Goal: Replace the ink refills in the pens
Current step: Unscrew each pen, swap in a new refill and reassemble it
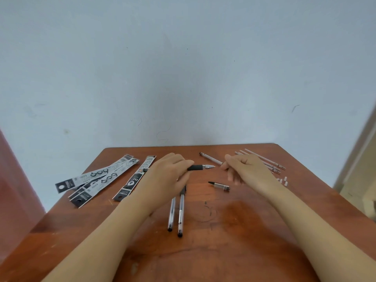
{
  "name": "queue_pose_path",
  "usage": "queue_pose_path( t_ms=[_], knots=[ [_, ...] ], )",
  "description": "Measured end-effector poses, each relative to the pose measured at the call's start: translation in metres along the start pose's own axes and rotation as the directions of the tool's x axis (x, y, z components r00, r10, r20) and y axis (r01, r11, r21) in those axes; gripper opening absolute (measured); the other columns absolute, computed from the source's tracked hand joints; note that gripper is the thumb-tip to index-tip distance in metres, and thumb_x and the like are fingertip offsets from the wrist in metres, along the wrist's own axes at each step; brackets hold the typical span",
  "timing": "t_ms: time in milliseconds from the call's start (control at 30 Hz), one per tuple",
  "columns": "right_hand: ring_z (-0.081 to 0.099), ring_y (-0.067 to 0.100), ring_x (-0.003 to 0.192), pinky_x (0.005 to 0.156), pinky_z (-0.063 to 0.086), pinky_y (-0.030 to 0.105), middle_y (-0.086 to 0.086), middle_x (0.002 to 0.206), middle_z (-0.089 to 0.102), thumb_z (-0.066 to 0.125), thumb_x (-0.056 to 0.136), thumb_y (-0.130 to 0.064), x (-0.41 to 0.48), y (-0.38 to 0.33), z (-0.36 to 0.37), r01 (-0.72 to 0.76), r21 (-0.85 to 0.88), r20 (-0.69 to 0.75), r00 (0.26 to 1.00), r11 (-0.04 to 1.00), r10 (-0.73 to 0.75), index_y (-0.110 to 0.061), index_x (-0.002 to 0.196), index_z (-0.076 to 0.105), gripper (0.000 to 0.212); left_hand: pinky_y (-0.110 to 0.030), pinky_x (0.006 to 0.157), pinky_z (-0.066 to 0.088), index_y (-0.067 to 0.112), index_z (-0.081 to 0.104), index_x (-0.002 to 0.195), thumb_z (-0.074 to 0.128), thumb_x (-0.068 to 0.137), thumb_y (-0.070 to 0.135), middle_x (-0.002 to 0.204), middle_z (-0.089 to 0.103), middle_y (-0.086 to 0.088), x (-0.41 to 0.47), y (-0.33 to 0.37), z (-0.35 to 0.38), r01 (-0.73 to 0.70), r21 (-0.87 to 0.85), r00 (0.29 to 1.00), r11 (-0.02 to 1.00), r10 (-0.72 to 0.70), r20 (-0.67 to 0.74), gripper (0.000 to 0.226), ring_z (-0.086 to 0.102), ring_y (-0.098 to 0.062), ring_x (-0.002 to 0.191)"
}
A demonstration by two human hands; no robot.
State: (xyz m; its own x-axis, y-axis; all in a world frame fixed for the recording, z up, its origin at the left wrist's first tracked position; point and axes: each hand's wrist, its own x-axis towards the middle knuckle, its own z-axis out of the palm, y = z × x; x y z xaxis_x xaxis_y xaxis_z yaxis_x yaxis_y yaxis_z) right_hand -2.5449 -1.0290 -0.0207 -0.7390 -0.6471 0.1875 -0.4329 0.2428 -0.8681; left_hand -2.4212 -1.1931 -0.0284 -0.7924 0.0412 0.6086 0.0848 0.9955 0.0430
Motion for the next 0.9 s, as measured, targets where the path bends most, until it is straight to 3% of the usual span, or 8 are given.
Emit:
queue_pose_path(
  t_ms=[100,200,267,367,500,633,733,900],
  knots=[
    [0.047,0.011,0.053,0.058,0.035,0.025,-0.003,0.057,0.055,0.047,0.093,-0.027,0.002,0.005,-0.002,0.045,-0.283,-0.056,0.996,0.958,-0.063,-0.009,0.072,0.063,0.033,-0.022,0.063,0.04,0.002,0.067,0.096,0.063,0.076,0.004,0.074,0.066,-0.007,0.0,-0.004,-0.001,0.094,-0.037,0.996,0.995,-0.094,-0.009,0.021,0.055,-0.016,0.067],
    [0.047,0.008,0.062,0.06,0.034,0.024,-0.009,0.064,0.053,0.051,0.091,-0.028,0.001,0.007,0.001,0.085,-0.432,0.015,0.996,0.898,-0.086,-0.015,0.072,0.061,0.025,-0.02,0.077,0.033,0.004,0.06,0.112,0.056,0.086,0.007,0.095,0.063,-0.009,0.0,-0.007,0.0,0.157,-0.038,0.988,0.987,-0.157,-0.002,0.027,0.051,-0.018,0.087],
    [0.049,0.006,0.074,0.067,0.035,0.022,-0.014,0.075,0.054,0.053,0.09,-0.03,0.001,0.007,0.003,0.094,-0.477,0.095,0.994,0.874,-0.055,-0.023,0.083,0.064,0.015,-0.017,0.079,0.03,0.006,0.058,0.116,0.052,0.089,0.01,0.104,0.061,-0.008,0.001,-0.01,0.002,0.179,-0.024,0.984,0.984,-0.178,0.026,0.029,0.05,-0.019,0.097],
    [0.047,0.008,0.088,0.077,0.035,0.021,-0.008,0.093,0.052,0.057,0.087,-0.034,0.0,0.008,0.005,0.105,-0.565,0.171,0.985,0.818,-0.008,-0.019,0.108,0.064,0.026,-0.016,0.079,0.03,0.01,0.059,0.116,0.05,0.09,0.013,0.107,0.059,-0.005,0.001,-0.013,0.003,0.206,0.006,0.975,0.978,-0.206,0.079,0.028,0.049,-0.018,0.099],
    [0.047,0.009,0.087,0.076,0.037,0.022,-0.008,0.092,0.051,0.061,0.085,-0.034,0.0,0.008,0.007,0.106,-0.606,0.182,0.983,0.788,0.008,-0.018,0.113,0.062,0.032,-0.024,0.076,0.039,0.022,0.059,0.117,0.049,0.091,0.02,0.102,0.062,0.0,0.0,-0.012,0.0,0.212,0.038,0.972,0.977,-0.214,0.092,0.028,0.054,-0.017,0.094],
    [0.054,0.017,0.098,0.08,0.042,0.027,-0.001,0.107,0.06,0.061,0.085,-0.032,0.002,0.01,0.009,0.092,-0.662,0.194,0.98,0.744,0.052,-0.019,0.112,0.063,0.03,-0.024,0.071,0.041,0.033,0.049,0.126,0.041,0.094,0.027,0.101,0.06,0.005,0.0,-0.011,-0.001,0.209,0.082,0.966,0.974,-0.219,0.137,0.033,0.052,-0.012,0.088],
    [0.053,0.017,0.093,0.074,0.04,0.026,-0.002,0.097,0.055,0.058,0.087,-0.031,0.002,0.01,0.01,0.114,-0.688,0.205,0.978,0.717,0.041,-0.018,0.106,0.065,0.024,-0.021,0.072,0.041,0.03,0.049,0.127,0.042,0.094,0.025,0.098,0.059,0.005,0.0,-0.01,0.0,0.214,0.049,0.964,0.976,-0.219,0.154,0.034,0.042,-0.007,0.08],
    [0.049,0.012,0.082,0.075,0.042,0.028,-0.006,0.09,0.053,0.058,0.086,-0.027,-0.003,0.005,0.008,0.179,-0.532,0.132,0.983,0.828,-0.128,-0.021,0.089,0.058,0.007,-0.019,0.076,0.038,0.023,0.051,0.126,0.043,0.094,0.022,0.101,0.059,0.001,0.001,-0.01,0.001,0.224,0.019,0.957,0.975,-0.223,0.186,0.033,0.04,-0.006,0.083]
  ],
)
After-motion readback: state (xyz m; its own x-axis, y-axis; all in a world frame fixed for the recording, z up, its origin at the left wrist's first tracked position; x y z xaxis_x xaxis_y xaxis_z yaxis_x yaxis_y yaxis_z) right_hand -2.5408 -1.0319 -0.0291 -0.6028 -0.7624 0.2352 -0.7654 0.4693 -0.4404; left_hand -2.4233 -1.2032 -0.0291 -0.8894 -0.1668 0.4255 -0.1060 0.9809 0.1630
